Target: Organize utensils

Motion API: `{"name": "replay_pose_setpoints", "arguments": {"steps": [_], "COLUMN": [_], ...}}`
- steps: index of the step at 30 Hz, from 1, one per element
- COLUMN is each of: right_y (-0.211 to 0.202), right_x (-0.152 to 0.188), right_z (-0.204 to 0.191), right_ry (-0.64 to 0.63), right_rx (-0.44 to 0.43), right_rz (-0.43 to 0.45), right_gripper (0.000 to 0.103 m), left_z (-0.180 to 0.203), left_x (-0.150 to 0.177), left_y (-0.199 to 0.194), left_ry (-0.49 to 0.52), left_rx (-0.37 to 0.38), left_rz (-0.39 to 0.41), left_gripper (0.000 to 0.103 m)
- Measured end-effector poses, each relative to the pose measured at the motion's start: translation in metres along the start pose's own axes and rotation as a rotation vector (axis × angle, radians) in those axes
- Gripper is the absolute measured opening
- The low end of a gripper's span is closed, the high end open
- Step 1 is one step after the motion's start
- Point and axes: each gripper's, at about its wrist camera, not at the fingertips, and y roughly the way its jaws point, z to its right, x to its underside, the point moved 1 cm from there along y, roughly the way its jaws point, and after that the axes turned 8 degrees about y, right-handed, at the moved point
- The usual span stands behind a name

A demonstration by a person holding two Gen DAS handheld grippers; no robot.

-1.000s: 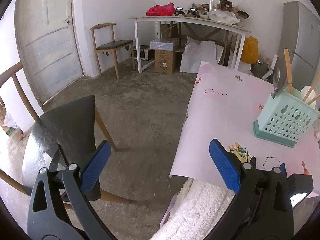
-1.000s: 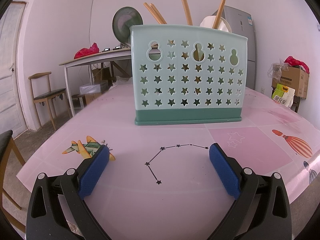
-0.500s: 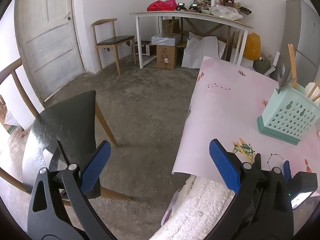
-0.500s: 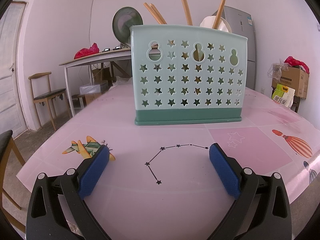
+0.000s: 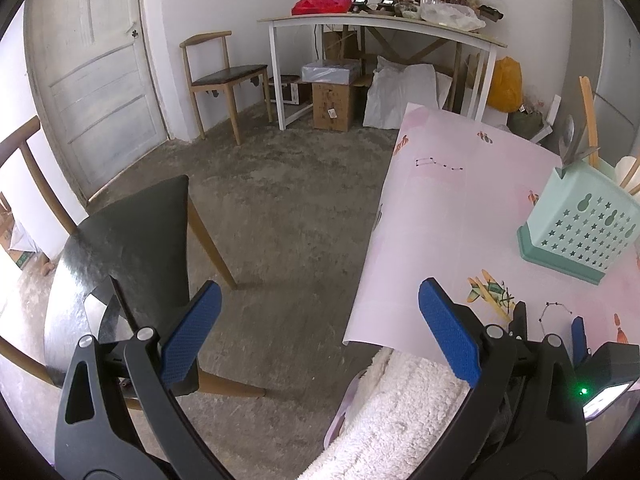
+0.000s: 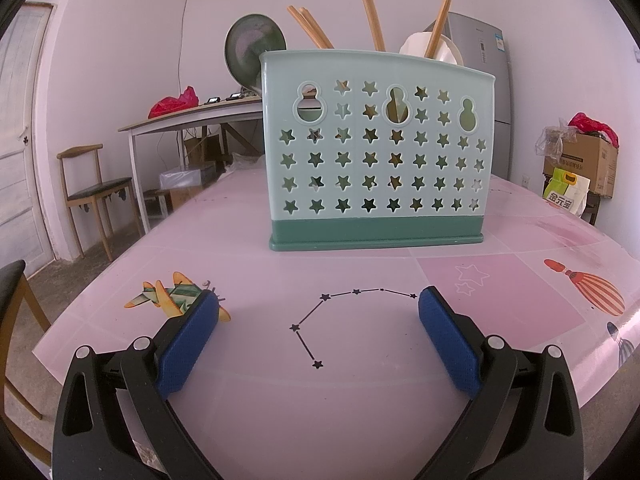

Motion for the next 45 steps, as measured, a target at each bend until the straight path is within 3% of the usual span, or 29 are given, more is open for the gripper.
{"name": "replay_pose_setpoints", "arguments": {"steps": [23, 37, 45], "right_y": [0.0, 0.003, 0.008], "right_x": [0.0, -0.006, -0.01], "right_z": [0.0, -0.002, -0.001], "right_ry": [0.0, 0.005, 0.005], "right_rx": [0.002, 0.011, 0.006], "right_rz": [0.004, 0.011, 0.006], "right_gripper": [0.097, 0.097, 0.097], "left_z": [0.0, 0.04, 0.058], "left_x": [0.009, -0.012, -0.03], "left_y": [0.04, 0.059, 0.081], "left_ry": [0.001, 0.02, 0.063], "left_rx": [0.004, 0.158, 0.149], "left_rz": [-0.098, -0.002, 0.023], "left_gripper": [0.095, 0.095, 0.095]}}
